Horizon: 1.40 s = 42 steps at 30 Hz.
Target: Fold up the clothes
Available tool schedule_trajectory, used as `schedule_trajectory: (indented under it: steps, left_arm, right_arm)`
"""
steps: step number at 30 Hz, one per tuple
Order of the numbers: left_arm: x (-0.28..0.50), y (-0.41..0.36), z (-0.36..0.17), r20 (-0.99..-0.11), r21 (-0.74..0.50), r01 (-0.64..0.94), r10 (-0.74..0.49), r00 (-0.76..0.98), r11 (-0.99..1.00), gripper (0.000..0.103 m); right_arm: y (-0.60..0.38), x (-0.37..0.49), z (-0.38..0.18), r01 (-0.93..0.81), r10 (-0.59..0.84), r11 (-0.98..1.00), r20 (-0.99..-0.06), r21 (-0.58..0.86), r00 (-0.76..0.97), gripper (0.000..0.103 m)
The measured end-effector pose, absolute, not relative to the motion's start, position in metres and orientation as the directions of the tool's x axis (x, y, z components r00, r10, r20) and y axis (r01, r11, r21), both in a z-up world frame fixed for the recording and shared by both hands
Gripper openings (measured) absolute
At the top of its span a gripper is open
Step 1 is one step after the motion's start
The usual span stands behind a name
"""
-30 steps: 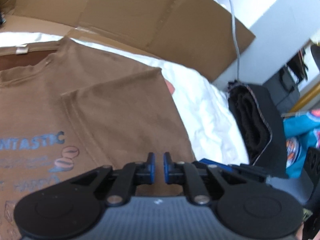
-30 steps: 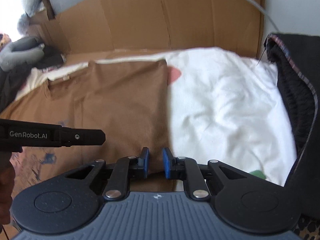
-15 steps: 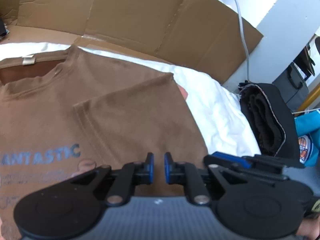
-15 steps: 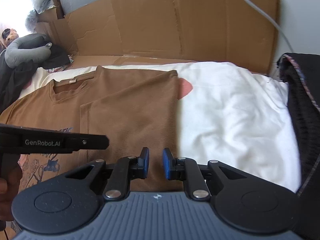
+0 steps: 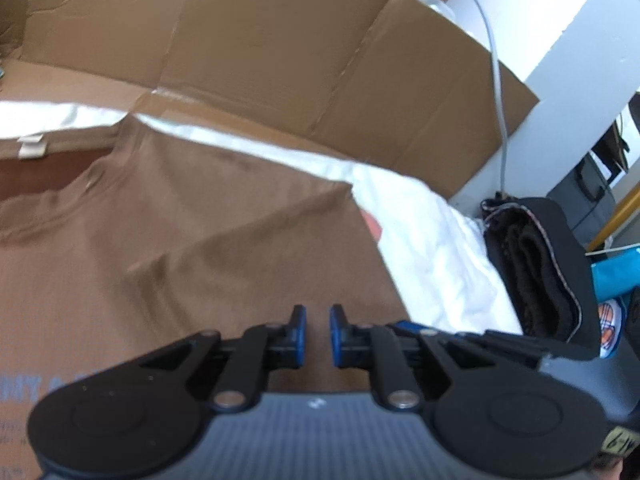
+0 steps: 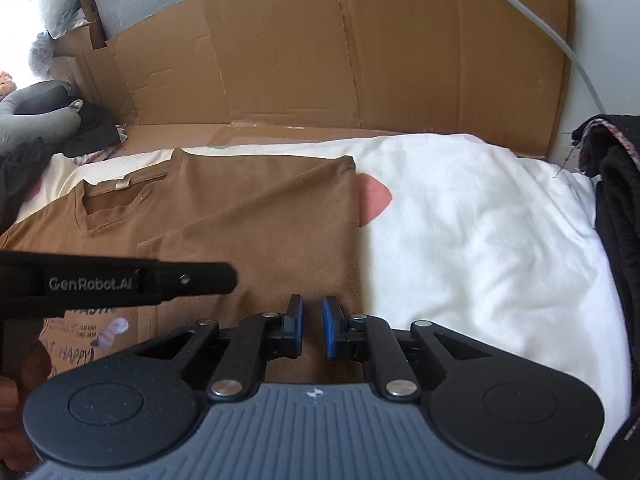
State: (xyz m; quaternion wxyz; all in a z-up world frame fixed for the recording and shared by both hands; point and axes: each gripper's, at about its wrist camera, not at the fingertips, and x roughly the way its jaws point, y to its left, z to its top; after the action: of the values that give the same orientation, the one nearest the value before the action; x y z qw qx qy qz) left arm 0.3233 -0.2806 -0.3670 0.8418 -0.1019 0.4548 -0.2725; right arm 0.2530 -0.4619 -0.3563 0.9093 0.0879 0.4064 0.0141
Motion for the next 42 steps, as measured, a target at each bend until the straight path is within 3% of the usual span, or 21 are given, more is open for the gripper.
schedule_trajectory:
  steps: [3,5,7,10,15,27,36,37,39,41,42]
  left_arm:
    - [0.334,-0.283,-0.374,-0.740,-0.406,0.345,-0.526,0.420,0.846,0.018]
    - [0.340,-0.280,-0.379,-0.758,-0.389,0.328,-0.501,0.417,0.861,0.010]
    - [0.342,-0.275,-0.378,-0.764,-0.375,0.329,-0.491,0.419,0.866,0.010]
    - [0.343,-0.266,-0.373,-0.778,-0.330,0.334,-0.455,0.433,0.883,0.013]
    - [0.334,-0.250,-0.366,-0.791,-0.369,0.264,-0.450,0.414,0.891,0.022]
    - [0.269,-0.270,-0.360,-0.781,-0.425,0.389,-0.549,0.300,0.817,0.022]
    - [0.265,-0.283,-0.375,-0.825,-0.337,0.439,-0.486,0.288,0.833,0.017]
    - [0.265,-0.283,-0.372,-0.830,-0.339,0.430,-0.481,0.282,0.837,0.020]
    - [0.266,-0.282,-0.365,-0.833,-0.353,0.405,-0.480,0.274,0.843,0.038]
    - [0.265,-0.277,-0.353,-0.829,-0.359,0.388,-0.481,0.285,0.849,0.066]
    - [0.265,-0.274,-0.346,-0.827,-0.359,0.384,-0.480,0.292,0.851,0.067]
  right_arm:
    - [-0.464,0.248,-0.363,0.055,0.094,0.984,-0.756,0.169,0.648,0.010]
    - [-0.465,0.241,-0.366,0.055,0.096,0.984,-0.762,0.170,0.641,0.010]
    - [-0.467,0.231,-0.366,0.049,0.103,0.983,-0.763,0.174,0.639,0.010]
    - [-0.466,0.216,-0.365,0.029,0.110,0.986,-0.766,0.165,0.633,0.010]
    - [-0.463,0.200,-0.361,0.016,0.105,0.989,-0.774,0.147,0.624,0.011]
    - [-0.462,0.188,-0.353,-0.004,0.139,0.984,-0.750,0.179,0.646,0.013]
    - [-0.457,0.193,-0.361,-0.016,0.137,0.987,-0.772,0.162,0.621,0.022]
    - [-0.458,0.194,-0.357,-0.007,0.139,0.985,-0.776,0.171,0.615,0.024]
    - [-0.461,0.192,-0.347,0.010,0.134,0.984,-0.769,0.180,0.624,0.029]
    - [-0.463,0.189,-0.336,0.020,0.137,0.981,-0.765,0.192,0.629,0.039]
    - [-0.463,0.188,-0.330,0.015,0.145,0.980,-0.768,0.197,0.624,0.044]
